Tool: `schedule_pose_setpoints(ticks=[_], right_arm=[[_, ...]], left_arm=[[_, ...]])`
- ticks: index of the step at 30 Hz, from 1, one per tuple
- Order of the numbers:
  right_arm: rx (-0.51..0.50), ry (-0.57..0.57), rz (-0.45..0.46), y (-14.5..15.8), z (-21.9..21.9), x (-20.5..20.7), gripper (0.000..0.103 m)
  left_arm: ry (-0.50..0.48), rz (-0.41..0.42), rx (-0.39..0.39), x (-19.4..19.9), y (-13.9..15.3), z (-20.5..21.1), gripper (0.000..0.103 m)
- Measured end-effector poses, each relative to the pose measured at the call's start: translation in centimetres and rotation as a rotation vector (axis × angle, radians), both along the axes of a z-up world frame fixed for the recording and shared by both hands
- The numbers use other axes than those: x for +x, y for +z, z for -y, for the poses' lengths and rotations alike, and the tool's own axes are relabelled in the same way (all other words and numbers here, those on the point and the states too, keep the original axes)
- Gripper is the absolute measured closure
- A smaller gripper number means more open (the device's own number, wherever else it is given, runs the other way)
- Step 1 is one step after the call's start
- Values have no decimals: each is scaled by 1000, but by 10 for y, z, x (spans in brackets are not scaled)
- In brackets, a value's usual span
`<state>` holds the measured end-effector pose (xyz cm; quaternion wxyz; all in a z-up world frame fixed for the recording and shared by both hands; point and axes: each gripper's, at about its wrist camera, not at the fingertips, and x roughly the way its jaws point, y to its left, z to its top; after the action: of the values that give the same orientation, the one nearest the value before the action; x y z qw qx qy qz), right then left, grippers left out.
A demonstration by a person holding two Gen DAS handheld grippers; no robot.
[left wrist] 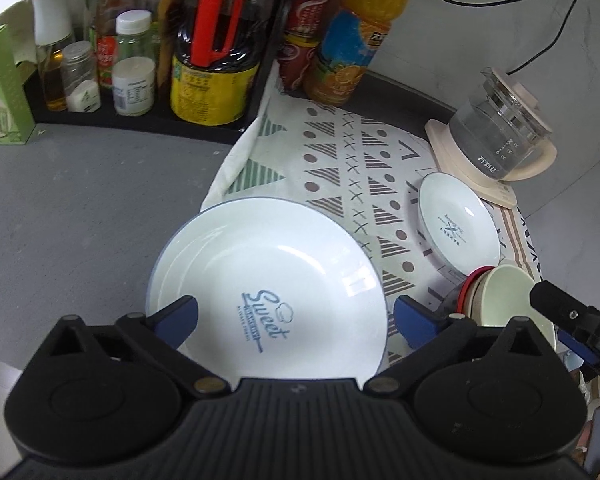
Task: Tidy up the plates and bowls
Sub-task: 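Move both tools to the small white 'BAKERY' plate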
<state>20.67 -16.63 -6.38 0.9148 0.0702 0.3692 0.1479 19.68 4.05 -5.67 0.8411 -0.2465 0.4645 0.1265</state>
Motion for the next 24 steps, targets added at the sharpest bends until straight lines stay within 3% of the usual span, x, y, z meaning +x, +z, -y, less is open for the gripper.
schedule_pose_setpoints(ticks=[13,24], right_arm=[[2,-64,30,9,43,52,0],[19,-85,-50,1,69,100,0]], left_arm=[[-52,-5,0,62,6,30,0],[-71,-51,-24,114,-4,53,0]])
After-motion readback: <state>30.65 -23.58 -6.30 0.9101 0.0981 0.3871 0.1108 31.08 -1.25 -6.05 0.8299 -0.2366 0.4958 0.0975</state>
